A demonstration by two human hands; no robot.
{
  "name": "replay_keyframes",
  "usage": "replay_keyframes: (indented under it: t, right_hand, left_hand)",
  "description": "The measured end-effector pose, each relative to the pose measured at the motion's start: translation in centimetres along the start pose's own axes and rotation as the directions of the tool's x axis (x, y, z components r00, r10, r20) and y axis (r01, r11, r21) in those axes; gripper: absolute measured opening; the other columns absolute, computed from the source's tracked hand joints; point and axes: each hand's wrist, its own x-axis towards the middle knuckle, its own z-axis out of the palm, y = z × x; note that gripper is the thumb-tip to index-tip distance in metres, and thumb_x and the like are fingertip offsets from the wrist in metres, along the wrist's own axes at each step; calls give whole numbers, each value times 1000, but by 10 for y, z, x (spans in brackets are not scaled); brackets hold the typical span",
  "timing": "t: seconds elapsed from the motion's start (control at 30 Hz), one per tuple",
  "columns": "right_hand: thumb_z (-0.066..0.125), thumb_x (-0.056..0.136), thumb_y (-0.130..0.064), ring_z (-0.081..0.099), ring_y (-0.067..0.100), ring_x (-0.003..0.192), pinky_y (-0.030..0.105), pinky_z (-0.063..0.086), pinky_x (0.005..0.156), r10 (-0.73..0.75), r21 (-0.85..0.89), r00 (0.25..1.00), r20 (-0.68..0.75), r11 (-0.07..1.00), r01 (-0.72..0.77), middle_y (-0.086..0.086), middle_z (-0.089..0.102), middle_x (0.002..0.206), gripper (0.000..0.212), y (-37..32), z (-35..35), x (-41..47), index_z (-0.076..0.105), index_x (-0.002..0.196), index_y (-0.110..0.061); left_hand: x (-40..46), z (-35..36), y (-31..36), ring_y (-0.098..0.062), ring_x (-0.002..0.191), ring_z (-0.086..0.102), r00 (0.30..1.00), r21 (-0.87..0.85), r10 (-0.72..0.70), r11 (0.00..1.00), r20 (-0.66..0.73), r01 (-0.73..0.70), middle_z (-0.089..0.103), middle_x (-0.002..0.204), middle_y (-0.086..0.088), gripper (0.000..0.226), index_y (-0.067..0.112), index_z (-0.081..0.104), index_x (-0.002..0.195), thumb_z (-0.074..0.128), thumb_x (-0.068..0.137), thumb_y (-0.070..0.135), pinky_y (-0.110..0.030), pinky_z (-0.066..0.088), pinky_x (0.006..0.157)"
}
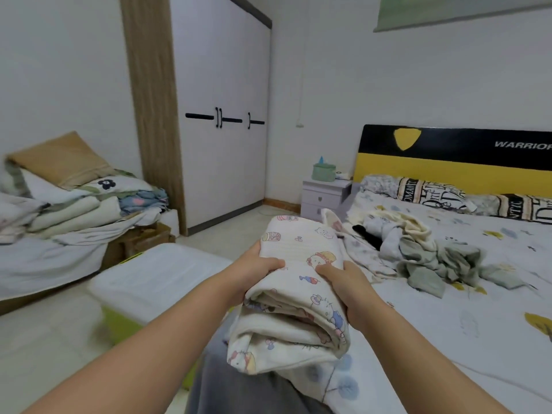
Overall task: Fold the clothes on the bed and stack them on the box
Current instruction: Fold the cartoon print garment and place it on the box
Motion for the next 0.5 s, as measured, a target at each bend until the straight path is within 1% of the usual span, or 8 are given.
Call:
replay_keyframes:
  t: [0.07,0.13,0.17,0.23,0.33,0.4,0.5]
  right_hand:
    - [59,87,-14,65,27,88,31,54,70,10,-8,999,47,1000,-9,11,67,97,6,-2,37,4,55,93,-14]
    - [58,89,-13,65,25,85,30,54,68,24,-7,994,107,1000,-23,10,67,94,4,-4,71,7,54,87,-15]
    - [57,89,-13,65,24,82,30,53,67,28,-9,991,130,1000,-27,9,67,91,7,-3,86,9,54,84,-16]
    - [57,90,-13,63,21,76,28,52,64,30,-12,986,166,1000,-28,7,66,87,8,-1,113,15,54,83,-15]
    - [58,89,-14,63,19,77,28,51,61,31,0,977,211,999,-32,5,64,88,5,8,145,27,53,90,-14]
    - [59,89,-15,64,20,79,30,53,65,32,10,974,226,999,-35,5,65,88,5,19,161,41,55,91,-13]
    - [61,85,-19,66,27,90,42,56,82,30,5,974,224,999,-32,9,69,100,22,37,183,66,59,105,-11]
  left_hand:
    - [-4,-37,-4,-11,90,60,999,-2,-14,1000,-52,14,59,109,1,51,22,38,138,55,91,10,-21,49,66]
    - [-9,-70,-7,-15,95,59,995,2,-28,1000,-99,29,57,116,-1,52,22,37,139,55,92,11,-23,49,69]
    - [-10,-85,-10,-16,98,58,992,10,-33,999,-120,35,56,118,-2,52,22,37,139,55,92,11,-23,49,70]
    - [-9,-111,-17,-19,102,57,985,24,-41,999,-165,45,56,119,-2,51,21,37,139,56,91,13,-23,48,71]
    - [-3,-141,-30,-18,101,56,972,54,-52,996,-227,66,56,117,-1,49,22,38,136,57,91,16,-23,47,70]
    - [5,-156,-40,-16,99,57,968,62,-56,995,-243,73,57,114,1,48,25,39,135,56,92,15,-22,46,69]
    - [24,-173,-53,-10,94,58,966,67,-63,994,-252,82,58,104,8,45,32,39,131,55,93,15,-20,46,69]
